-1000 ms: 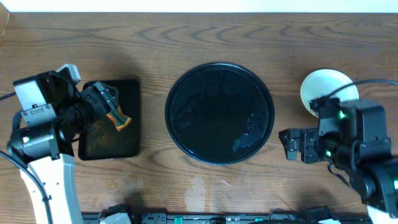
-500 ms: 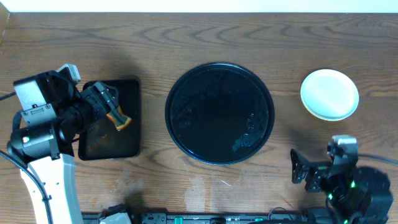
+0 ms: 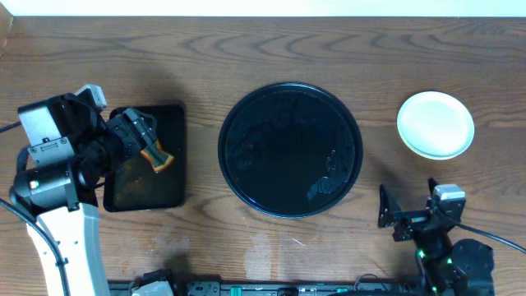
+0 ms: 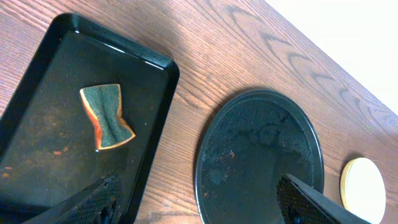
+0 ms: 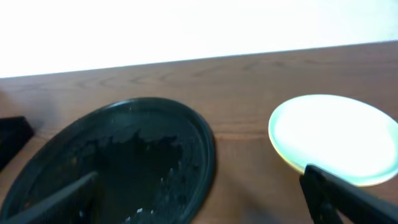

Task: Clean dirty plates on tray and stack at the side

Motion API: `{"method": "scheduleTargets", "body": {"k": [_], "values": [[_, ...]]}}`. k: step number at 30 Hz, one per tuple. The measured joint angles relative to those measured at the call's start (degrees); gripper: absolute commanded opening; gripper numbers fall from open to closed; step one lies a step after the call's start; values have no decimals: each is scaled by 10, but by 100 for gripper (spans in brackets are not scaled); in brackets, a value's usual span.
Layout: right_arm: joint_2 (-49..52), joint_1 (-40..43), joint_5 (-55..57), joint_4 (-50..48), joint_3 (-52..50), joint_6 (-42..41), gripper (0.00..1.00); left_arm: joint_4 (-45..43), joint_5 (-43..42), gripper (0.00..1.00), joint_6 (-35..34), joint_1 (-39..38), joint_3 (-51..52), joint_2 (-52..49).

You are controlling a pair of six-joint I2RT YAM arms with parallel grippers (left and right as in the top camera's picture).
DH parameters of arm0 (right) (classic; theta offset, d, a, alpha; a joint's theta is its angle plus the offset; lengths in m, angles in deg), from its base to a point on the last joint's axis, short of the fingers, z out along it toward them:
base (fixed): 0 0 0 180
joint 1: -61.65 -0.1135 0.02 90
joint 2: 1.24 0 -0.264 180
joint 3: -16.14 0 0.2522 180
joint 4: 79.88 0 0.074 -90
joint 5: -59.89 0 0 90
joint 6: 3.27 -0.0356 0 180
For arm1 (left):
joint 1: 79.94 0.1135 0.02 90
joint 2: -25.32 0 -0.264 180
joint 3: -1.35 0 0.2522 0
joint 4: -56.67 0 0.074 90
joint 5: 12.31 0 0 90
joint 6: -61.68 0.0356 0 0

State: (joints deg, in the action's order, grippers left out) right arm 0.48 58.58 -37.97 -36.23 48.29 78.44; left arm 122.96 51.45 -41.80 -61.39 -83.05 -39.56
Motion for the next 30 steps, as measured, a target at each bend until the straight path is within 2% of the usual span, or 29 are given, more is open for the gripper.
{"method": "scheduleTargets", "body": {"k": [16, 23, 30], "values": [[-11, 0, 2, -264, -162, 0, 99, 0, 0, 80, 0, 0, 0, 0], [-11, 0, 24, -293, -180, 0, 99, 0, 0, 80, 0, 0, 0, 0], [-10, 7, 53, -260, -180, 1, 99, 0, 0, 80, 0, 0, 0, 0]]}}
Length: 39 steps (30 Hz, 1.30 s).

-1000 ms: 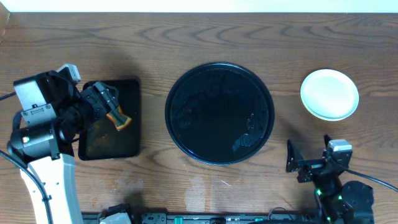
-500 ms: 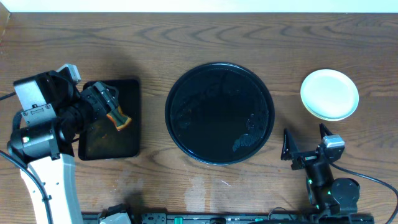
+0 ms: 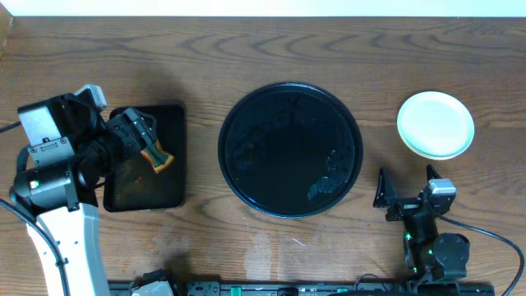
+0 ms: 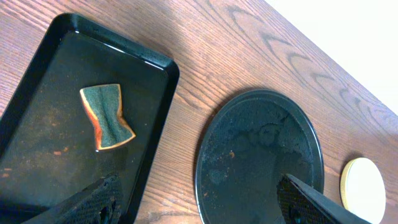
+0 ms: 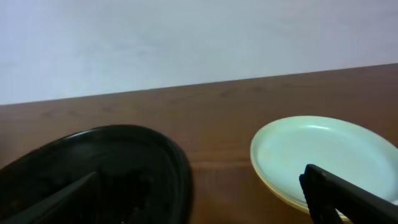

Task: Clean dirty plates on tray and stack at the side

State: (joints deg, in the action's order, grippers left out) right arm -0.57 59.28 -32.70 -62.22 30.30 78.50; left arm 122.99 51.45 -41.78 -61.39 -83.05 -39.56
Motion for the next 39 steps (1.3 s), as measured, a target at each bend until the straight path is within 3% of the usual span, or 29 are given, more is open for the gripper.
{"method": "scheduleTargets", "body": {"k": [39], "values": [[0, 11, 11, 1, 0, 33, 99, 0, 0, 80, 0, 0, 0, 0]]}}
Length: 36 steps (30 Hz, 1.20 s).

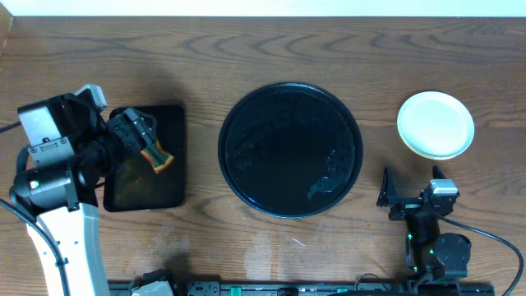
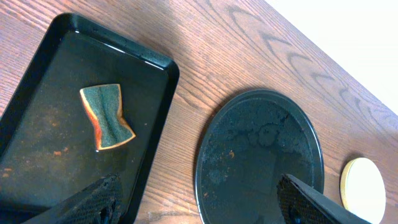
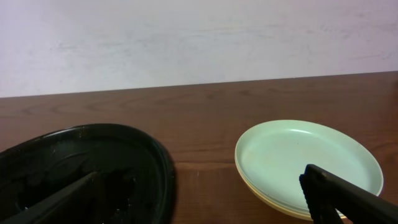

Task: Clean dirty plates on tray and stack at the side

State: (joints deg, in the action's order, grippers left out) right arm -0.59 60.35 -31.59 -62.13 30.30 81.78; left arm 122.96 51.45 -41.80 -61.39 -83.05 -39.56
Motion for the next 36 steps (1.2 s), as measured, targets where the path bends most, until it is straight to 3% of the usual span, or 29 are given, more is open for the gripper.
{"method": "scheduleTargets", "body": {"k": [13, 17, 23, 24, 25, 36], "values": [[0, 0, 0, 0, 0, 0, 99, 27, 11, 80, 3, -2, 0, 0], [0, 0, 0, 0, 0, 0, 99, 30, 12, 80, 48, -25, 14, 0], [0, 0, 0, 0, 0, 0, 99, -2, 13, 80, 165, -88, 121, 16], [0, 0, 0, 0, 0, 0, 99, -16, 13, 85, 177, -94, 144, 23], [0, 0, 0, 0, 0, 0, 99, -31, 13, 98, 186, -99, 168, 30], [0, 0, 0, 0, 0, 0, 99, -128, 14, 98, 226, -105, 338, 127]]}}
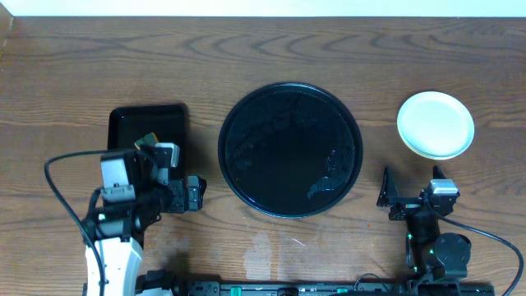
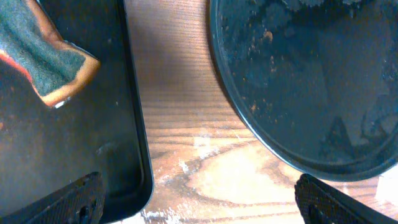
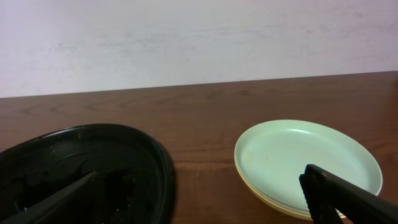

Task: Clean dirty plates on tray and stack at the side

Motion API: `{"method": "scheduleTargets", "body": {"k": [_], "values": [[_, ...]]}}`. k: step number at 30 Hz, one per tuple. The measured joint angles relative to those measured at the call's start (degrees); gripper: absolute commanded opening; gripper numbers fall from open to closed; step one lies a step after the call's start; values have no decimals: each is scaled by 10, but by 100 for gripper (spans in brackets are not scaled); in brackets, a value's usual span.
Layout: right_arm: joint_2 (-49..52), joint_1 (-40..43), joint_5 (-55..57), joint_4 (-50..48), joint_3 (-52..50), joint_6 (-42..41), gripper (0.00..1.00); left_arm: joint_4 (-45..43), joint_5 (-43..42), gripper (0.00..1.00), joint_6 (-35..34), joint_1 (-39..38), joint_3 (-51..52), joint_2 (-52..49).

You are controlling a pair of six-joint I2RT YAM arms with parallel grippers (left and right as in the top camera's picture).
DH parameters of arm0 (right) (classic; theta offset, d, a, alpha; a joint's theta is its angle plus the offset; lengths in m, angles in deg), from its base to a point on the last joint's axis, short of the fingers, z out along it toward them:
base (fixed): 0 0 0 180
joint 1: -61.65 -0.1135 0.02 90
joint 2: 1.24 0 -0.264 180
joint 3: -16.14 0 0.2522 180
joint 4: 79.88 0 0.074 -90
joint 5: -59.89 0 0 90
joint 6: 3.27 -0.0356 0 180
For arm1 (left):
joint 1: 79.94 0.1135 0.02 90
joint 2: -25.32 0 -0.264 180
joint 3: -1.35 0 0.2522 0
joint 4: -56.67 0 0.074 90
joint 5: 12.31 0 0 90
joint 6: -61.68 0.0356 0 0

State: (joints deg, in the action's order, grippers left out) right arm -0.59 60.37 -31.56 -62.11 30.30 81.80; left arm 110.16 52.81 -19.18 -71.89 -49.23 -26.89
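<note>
A stack of pale green plates rests on the table at the right, also in the right wrist view as plates. The round black tray in the middle holds only dark smears and crumbs. On the rectangular black tray at the left lies a green and orange sponge. My left gripper hangs open, low over the bare wood between the two trays, with nothing in it. My right gripper is open near the front edge, below the plates, also holding nothing.
The rectangular tray is partly covered by my left arm in the overhead view. The round tray's rim is close on the right of my left gripper. A white wall rises behind the table's far edge.
My left arm has moved from high beside the rectangular tray to a low spot near the front, between the two trays. Its view is now close to the table. The right arm has not moved.
My left gripper stayed open, high over the sponge tray, through all earlier moments and now sits low at the front. My right gripper, open at the front right, tipped from looking down on the round tray to a level view of the plates, then held still.
</note>
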Motion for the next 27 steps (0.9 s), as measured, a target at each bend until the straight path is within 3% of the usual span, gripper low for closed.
{"method": "scheduleTargets", "body": {"k": [19, 27], "values": [[0, 0, 0, 0, 0, 0, 99, -372, -2, 98, 15, -18, 315, 226], [0, 0, 0, 0, 0, 0, 99, -407, 15, 98, 14, -34, 358, 358]]}}
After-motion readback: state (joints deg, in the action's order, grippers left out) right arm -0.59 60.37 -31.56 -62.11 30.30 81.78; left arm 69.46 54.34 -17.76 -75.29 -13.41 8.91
